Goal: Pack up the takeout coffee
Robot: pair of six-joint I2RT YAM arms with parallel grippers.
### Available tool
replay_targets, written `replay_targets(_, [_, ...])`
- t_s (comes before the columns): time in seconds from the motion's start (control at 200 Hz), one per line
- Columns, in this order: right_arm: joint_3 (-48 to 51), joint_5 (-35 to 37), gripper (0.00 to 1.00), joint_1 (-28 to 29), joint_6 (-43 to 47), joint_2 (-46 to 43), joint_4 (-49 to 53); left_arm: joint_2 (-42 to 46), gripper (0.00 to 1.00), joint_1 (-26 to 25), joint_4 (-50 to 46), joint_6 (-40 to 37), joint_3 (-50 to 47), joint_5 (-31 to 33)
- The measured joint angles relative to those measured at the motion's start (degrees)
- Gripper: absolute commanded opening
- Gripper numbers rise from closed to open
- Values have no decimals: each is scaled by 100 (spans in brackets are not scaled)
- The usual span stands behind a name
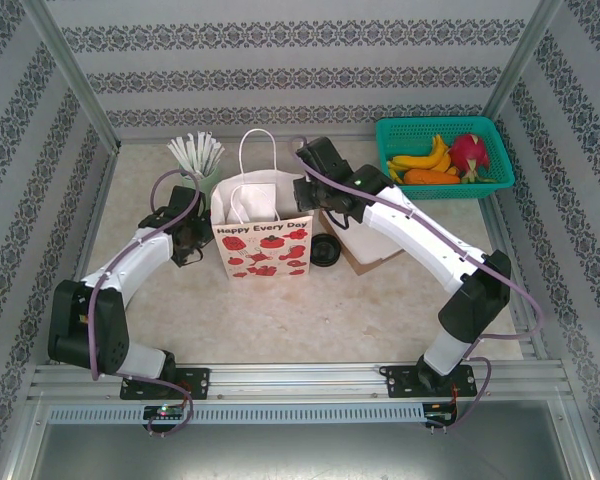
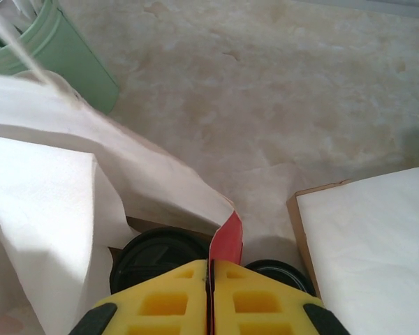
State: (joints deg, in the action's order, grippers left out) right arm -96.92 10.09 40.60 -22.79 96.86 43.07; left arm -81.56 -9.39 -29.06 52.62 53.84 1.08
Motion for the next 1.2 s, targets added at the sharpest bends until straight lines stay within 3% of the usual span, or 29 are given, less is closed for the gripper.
replay_targets(0.23, [4,-11,33,-11,66,-42,-2,170,100,0,-190,-175,133,354])
replay_targets(0.51, [553,-42,77,-39,155,-916,-435,664,100,55,-446,-538,411,850])
replay_targets(0.719, [1360,581,97,-114,105,-1845,-1156,1447,100,363,-439,-774,201,1419])
replay_targets(0.974, [2955,1425,98,-817,-466,-2981,-2006,2194,100,544,48,-1425,-533,2218])
replay_targets(1.199, [4199,1661,98,-2271,-710,-3615,-2476,2280,100,577,754,-2076,-1303,3123])
